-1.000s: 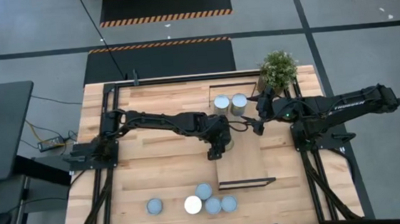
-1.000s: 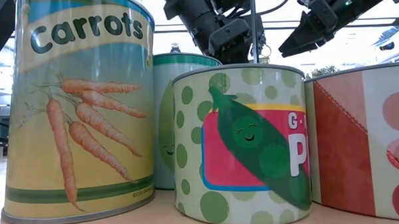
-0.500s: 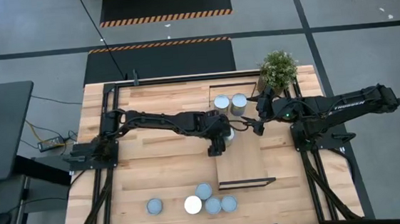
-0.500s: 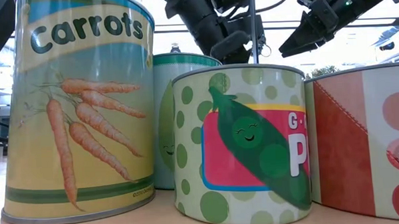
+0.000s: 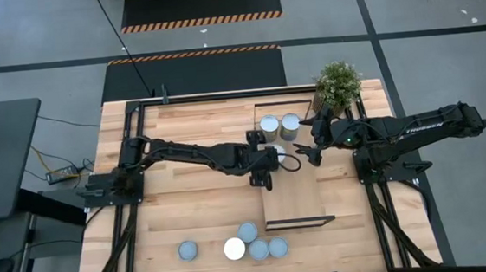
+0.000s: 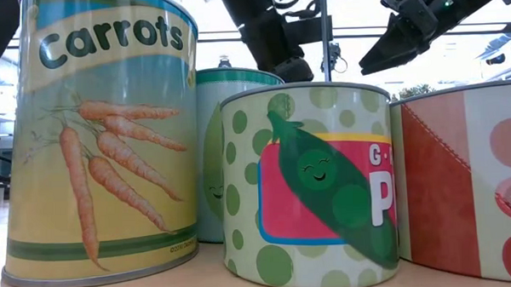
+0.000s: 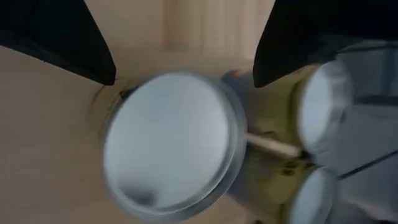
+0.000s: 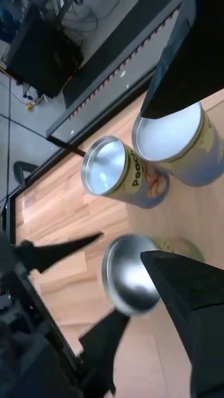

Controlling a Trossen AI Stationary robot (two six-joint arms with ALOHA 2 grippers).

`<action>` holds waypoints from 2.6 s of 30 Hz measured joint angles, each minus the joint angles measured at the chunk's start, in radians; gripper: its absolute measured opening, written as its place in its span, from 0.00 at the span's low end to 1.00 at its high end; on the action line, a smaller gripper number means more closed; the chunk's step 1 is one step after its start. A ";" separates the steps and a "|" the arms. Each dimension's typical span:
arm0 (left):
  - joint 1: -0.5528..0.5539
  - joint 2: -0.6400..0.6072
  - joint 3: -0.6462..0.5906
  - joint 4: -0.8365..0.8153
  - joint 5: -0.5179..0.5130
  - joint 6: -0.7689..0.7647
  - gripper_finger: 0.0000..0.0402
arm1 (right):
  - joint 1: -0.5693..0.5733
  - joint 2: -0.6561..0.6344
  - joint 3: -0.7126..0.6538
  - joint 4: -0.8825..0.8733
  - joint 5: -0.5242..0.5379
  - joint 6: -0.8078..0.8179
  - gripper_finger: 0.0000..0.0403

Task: Pick and place cans onto a shelf
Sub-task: Put the canned oranges on the shelf

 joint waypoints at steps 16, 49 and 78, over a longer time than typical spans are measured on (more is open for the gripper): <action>-0.064 -0.004 0.000 -0.019 -0.064 -0.031 0.91 | 0.110 0.029 -0.003 -0.074 -0.010 0.124 0.93; -0.044 -0.008 -0.004 -0.018 -0.242 -0.109 0.82 | 0.150 0.307 -0.021 0.030 0.144 0.202 0.93; -0.017 0.008 -0.004 0.018 -0.226 -0.179 0.82 | 0.188 0.308 -0.021 0.027 0.306 0.262 0.93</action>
